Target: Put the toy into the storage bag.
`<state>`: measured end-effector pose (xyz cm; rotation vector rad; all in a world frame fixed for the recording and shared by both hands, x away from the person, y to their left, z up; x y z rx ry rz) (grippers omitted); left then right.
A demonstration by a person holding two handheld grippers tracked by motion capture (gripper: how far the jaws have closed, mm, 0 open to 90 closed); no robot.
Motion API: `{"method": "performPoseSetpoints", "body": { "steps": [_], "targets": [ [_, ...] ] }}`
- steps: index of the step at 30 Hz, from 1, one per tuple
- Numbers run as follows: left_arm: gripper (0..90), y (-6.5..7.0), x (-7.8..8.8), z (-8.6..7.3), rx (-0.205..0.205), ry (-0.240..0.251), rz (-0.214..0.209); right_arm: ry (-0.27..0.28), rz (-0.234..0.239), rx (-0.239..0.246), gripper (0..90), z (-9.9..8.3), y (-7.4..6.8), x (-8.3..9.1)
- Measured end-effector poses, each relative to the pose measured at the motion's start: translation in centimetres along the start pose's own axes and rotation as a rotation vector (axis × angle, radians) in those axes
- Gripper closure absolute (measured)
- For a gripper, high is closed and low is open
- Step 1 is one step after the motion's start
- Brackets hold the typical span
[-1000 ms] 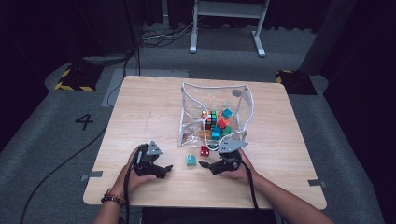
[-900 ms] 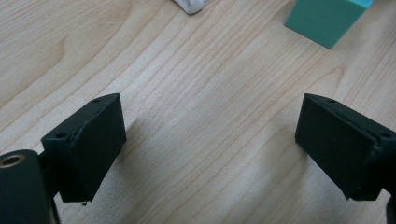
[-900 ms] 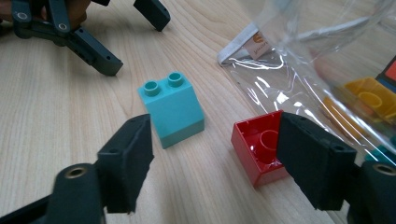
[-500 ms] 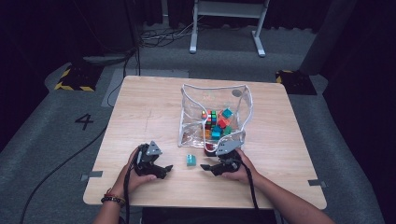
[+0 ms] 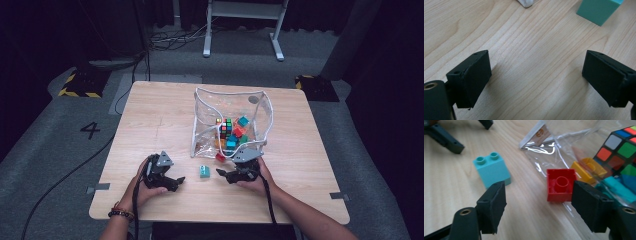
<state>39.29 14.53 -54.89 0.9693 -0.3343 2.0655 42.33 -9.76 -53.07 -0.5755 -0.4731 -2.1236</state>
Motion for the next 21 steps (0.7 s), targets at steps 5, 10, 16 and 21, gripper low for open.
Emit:
{"method": "performPoseSetpoints", "body": {
  "steps": [5,10,16,21],
  "targets": [
    [8.9,0.0,0.0,0.0,0.000,0.000,0.001,0.045,-0.086,0.027,31.7,0.2,0.6,-0.3],
    [8.9,0.0,0.0,0.0,0.000,0.000,0.000,0.014,-0.082,0.014,33.2,0.0,0.4,-0.8],
    [8.9,0.0,0.0,0.0,0.000,-0.001,0.000,-0.055,-0.037,0.045,41.7,-0.3,0.1,-1.3],
    [8.8,0.0,0.0,0.0,0.001,0.001,0.001,-0.087,0.043,0.049,54.8,-0.7,-0.3,-1.0]
  ]
}}
Point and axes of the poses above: each handheld gripper's, and its own axes: x roughly backward along the jaws, z roughly out of its top, y roughly to its right, the point moved 6 cm from there along -x, roughly forward along the jaws, and after that the axes turned 5 degrees about -z, right-handed, at the moved point
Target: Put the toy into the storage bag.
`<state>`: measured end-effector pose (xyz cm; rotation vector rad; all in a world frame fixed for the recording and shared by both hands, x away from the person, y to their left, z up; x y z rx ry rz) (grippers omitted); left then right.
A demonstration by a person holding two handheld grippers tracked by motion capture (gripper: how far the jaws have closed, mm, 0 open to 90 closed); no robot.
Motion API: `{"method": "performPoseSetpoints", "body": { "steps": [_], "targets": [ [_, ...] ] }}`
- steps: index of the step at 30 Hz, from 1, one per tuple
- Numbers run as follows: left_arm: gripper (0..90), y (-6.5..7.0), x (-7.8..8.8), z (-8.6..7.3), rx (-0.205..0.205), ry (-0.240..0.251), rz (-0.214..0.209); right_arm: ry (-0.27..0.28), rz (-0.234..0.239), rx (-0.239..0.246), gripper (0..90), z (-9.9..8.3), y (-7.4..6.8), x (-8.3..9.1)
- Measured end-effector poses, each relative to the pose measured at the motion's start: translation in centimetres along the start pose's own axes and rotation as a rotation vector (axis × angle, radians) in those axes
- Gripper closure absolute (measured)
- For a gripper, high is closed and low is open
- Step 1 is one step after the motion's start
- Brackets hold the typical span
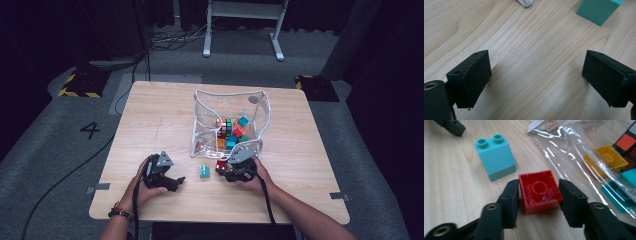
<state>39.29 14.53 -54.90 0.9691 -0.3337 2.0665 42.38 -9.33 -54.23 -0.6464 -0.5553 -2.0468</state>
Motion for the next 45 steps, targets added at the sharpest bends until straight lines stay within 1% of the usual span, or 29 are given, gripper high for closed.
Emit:
{"method": "performPoseSetpoints", "body": {
  "steps": [2,4,5,6,7,8,9,10,13,14,15,16,17,18,19,20,21,22,23,26,27,30,32,33,35,40,41,44,45],
  "targets": [
    [8.9,0.0,0.0,0.0,0.000,0.000,0.000,-0.004,0.019,0.004,58.2,-0.1,0.0,0.2],
    [8.9,0.0,0.0,0.0,0.000,0.000,0.000,-0.001,0.030,-0.001,58.9,-0.2,-0.1,0.3],
    [8.9,0.0,0.0,0.0,0.000,0.000,0.000,-0.001,0.043,-0.002,59.0,-0.3,-0.2,0.4],
    [8.9,0.0,0.0,0.0,0.000,0.000,0.000,-0.006,0.048,-0.008,59.1,-0.4,-0.3,0.6],
    [8.9,0.0,0.0,0.0,0.000,0.000,0.000,-0.005,0.047,-0.004,59.3,-0.4,-0.3,0.7],
    [8.9,0.0,0.0,0.0,0.000,0.000,0.000,-0.010,0.063,-0.012,59.4,-0.6,-0.3,0.9],
    [8.9,0.0,0.0,0.0,0.000,0.000,0.000,-0.015,0.078,-0.004,59.4,-0.7,-0.4,1.1],
    [8.9,0.0,0.0,0.0,0.000,0.000,0.000,-0.018,0.077,0.003,59.4,-0.9,-0.3,1.4],
    [8.9,0.0,0.0,0.0,-0.001,0.000,0.000,-0.024,0.097,0.000,59.4,-1.4,-0.4,2.4],
    [8.9,0.0,0.0,0.0,0.000,0.000,0.000,-0.015,0.097,0.019,59.4,-1.5,-0.3,2.8],
    [8.9,0.0,0.0,0.0,-0.001,0.000,0.000,0.001,0.109,0.038,59.4,-1.6,-0.2,3.2],
    [8.9,0.0,0.0,0.0,0.002,0.001,0.000,-0.020,0.116,0.007,59.4,-2.0,-0.4,3.8],
    [8.9,0.0,0.0,0.0,0.000,0.000,0.000,-0.015,0.110,0.022,59.4,-2.1,-0.2,4.2],
    [8.9,0.0,0.0,0.0,0.000,0.000,0.000,-0.013,0.113,0.026,59.5,-2.4,-0.1,4.7],
    [8.9,0.0,0.0,0.0,-0.001,0.000,0.000,0.001,0.117,0.027,59.5,-2.5,0.0,5.1],
    [8.9,0.0,0.0,0.0,0.000,0.000,0.000,0.003,0.114,0.027,59.5,-2.7,0.2,5.6],
    [8.9,0.0,0.0,0.0,0.000,0.000,0.000,0.016,0.114,0.028,59.5,-2.9,0.4,6.3],
    [8.9,0.0,0.0,0.0,0.000,0.000,0.000,0.013,0.113,0.010,59.5,-3.1,0.5,6.8],
    [8.9,0.0,0.0,0.0,0.000,0.000,0.000,0.017,0.107,0.021,59.5,-3.3,0.8,7.2],
    [8.8,0.0,0.0,0.0,0.000,0.000,0.000,0.021,0.094,0.004,59.4,-4.1,1.6,8.7],
    [8.9,0.0,0.0,0.0,0.000,0.000,0.000,0.025,0.088,0.004,59.5,-4.2,1.8,9.0],
    [8.9,0.0,0.0,0.0,0.000,0.000,0.001,0.024,0.077,-0.018,59.5,-4.9,2.6,10.1],
    [8.9,0.0,0.0,0.0,0.000,0.000,0.000,0.024,0.058,-0.027,59.5,-5.4,3.2,10.8],
    [8.9,0.0,0.0,0.0,0.000,0.000,0.000,0.032,0.059,-0.024,59.5,-5.6,3.5,11.2],
    [8.9,0.0,0.0,0.0,0.000,0.000,0.000,0.030,0.042,-0.035,59.5,-5.9,4.1,12.0],
    [8.9,0.0,0.0,0.0,0.000,-0.001,-0.001,0.048,0.006,-0.074,59.5,-6.4,6.0,13.9],
    [8.9,0.0,0.0,0.0,0.000,0.000,0.000,0.052,0.006,-0.078,59.5,-6.4,6.3,14.3],
    [8.9,0.0,0.0,0.0,0.002,-0.002,0.001,0.060,-0.027,-0.090,59.5,-6.4,7.5,15.3],
    [8.8,0.0,0.0,0.0,0.000,-0.001,-0.001,0.061,-0.030,-0.095,59.5,-6.4,7.8,15.6]
  ]
}}
Point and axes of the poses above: each handheld gripper's, and its own axes: x roughly backward along the jaws, z roughly out of its top, y roughly to its right, the point moved 6 cm from there along -x, roughly forward along the jaws, and after that the axes turned 5 degrees about -z, right-handed, at the moved point
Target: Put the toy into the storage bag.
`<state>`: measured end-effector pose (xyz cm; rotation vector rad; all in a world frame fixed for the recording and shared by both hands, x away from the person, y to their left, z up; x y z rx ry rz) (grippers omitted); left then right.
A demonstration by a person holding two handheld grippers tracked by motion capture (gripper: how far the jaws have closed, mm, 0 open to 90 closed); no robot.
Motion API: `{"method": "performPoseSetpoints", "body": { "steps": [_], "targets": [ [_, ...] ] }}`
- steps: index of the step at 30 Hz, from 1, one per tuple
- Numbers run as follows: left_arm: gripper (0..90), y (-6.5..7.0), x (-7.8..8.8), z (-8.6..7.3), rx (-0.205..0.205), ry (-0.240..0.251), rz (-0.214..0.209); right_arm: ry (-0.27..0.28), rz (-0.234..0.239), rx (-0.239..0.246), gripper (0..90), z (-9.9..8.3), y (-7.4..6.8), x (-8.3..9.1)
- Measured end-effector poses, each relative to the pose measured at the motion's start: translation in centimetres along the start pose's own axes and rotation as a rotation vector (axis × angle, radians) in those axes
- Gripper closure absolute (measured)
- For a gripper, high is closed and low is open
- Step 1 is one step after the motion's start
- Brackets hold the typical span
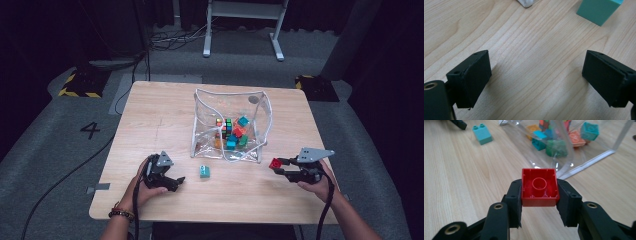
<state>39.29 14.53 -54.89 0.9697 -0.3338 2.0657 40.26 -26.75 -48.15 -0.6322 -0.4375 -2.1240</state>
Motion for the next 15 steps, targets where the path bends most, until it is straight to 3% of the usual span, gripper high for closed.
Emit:
{"method": "performPoseSetpoints", "body": {
  "steps": [15],
  "targets": [
    [8.8,0.0,0.0,0.0,0.000,-0.001,0.000,0.044,-0.080,-0.009,59.5,4.0,3.8,2.9]
  ]
}}
Point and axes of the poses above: each handheld gripper's, and its own axes: x roughly backward along the jaws, z roughly out of its top, y roughly to its right, the point moved 6 cm from there along -x, roughly forward along the jaws, and after that the axes turned 5 degrees about -z, right-handed, at the moved point
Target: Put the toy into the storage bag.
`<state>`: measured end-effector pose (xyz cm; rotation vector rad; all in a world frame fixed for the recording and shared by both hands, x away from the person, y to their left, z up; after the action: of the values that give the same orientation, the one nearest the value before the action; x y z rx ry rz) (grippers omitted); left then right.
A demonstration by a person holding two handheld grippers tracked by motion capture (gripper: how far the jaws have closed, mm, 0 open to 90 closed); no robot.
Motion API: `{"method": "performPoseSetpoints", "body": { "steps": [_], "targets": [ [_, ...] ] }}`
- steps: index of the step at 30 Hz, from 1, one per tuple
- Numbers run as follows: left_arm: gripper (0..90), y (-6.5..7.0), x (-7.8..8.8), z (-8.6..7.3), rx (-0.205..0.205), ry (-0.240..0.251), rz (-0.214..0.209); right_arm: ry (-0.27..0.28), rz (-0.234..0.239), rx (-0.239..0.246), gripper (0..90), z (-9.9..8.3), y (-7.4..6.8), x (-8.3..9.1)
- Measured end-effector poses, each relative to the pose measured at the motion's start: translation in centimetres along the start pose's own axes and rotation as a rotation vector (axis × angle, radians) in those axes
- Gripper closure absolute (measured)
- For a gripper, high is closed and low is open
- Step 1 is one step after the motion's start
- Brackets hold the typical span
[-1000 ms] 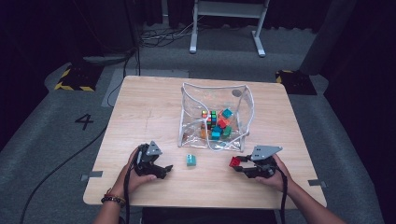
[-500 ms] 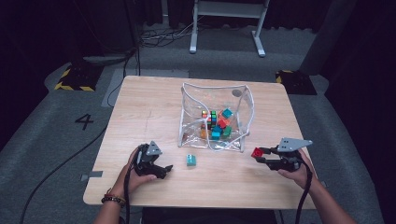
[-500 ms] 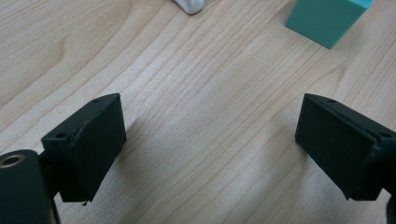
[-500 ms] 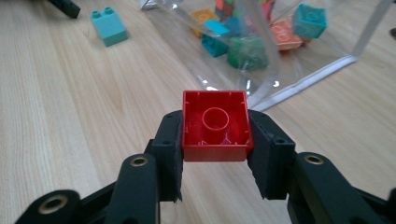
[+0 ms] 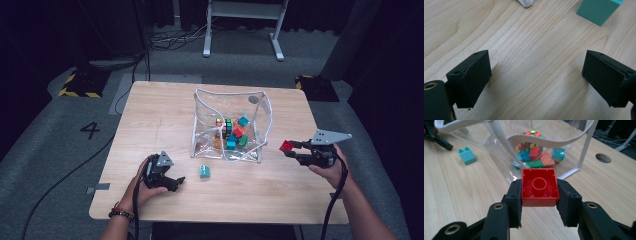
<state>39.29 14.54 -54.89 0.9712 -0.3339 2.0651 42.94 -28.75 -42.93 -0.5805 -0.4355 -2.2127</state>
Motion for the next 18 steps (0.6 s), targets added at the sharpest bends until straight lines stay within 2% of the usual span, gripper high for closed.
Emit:
{"method": "performPoseSetpoints", "body": {
  "steps": [7,14,18],
  "targets": [
    [8.9,0.0,0.0,0.0,0.000,0.000,0.002,-0.009,-0.016,0.010,59.5,1.6,1.2,-0.3],
    [8.8,0.0,0.0,0.0,0.000,-0.001,0.001,0.009,-0.039,0.019,59.5,3.6,2.3,0.0],
    [8.8,0.0,0.0,0.0,0.000,-0.002,0.001,0.026,-0.037,0.025,59.5,4.9,2.7,0.0]
  ]
}}
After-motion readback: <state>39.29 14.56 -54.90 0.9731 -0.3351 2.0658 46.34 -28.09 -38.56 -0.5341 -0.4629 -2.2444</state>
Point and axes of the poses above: each handheld gripper's, and its own axes: x roughly backward along the jaws, z roughly out of its top, y roughly to its right, the point moved 6 cm from there along -x, roughly forward along the jaws, and after that the axes turned 5 degrees about -z, right-handed, at the moved point
